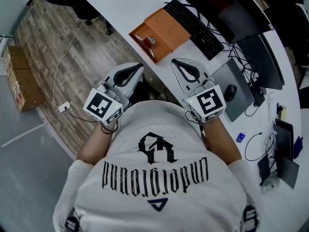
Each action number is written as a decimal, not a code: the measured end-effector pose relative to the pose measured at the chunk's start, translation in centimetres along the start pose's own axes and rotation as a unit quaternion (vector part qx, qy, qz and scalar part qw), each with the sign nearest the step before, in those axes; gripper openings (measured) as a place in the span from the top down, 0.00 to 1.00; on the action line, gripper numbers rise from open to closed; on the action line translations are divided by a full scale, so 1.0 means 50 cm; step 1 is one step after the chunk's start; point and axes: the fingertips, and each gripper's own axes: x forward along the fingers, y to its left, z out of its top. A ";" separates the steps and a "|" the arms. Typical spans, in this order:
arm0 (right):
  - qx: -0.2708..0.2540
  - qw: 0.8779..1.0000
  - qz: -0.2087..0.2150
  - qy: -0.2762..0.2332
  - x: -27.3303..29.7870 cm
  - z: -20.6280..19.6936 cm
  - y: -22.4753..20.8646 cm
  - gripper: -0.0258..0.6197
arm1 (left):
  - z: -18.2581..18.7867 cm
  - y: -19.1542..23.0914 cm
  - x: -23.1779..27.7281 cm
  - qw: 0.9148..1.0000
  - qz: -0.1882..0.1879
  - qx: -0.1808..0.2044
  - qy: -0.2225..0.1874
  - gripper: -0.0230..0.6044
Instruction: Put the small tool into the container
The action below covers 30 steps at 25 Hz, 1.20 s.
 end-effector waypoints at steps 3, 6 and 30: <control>-0.001 1.000 0.009 -0.005 -0.018 -0.006 0.006 0.94 | -0.014 -0.029 -0.005 1.000 0.002 -0.008 0.004 0.94; 0.002 1.000 0.017 -0.007 -0.035 -0.010 0.018 0.94 | -0.018 -0.055 -0.022 1.000 0.004 -0.013 0.008 0.94; 0.031 0.998 -0.050 -0.022 -0.047 0.044 0.266 0.94 | -0.014 -0.027 -0.317 1.000 -0.024 0.003 0.004 0.94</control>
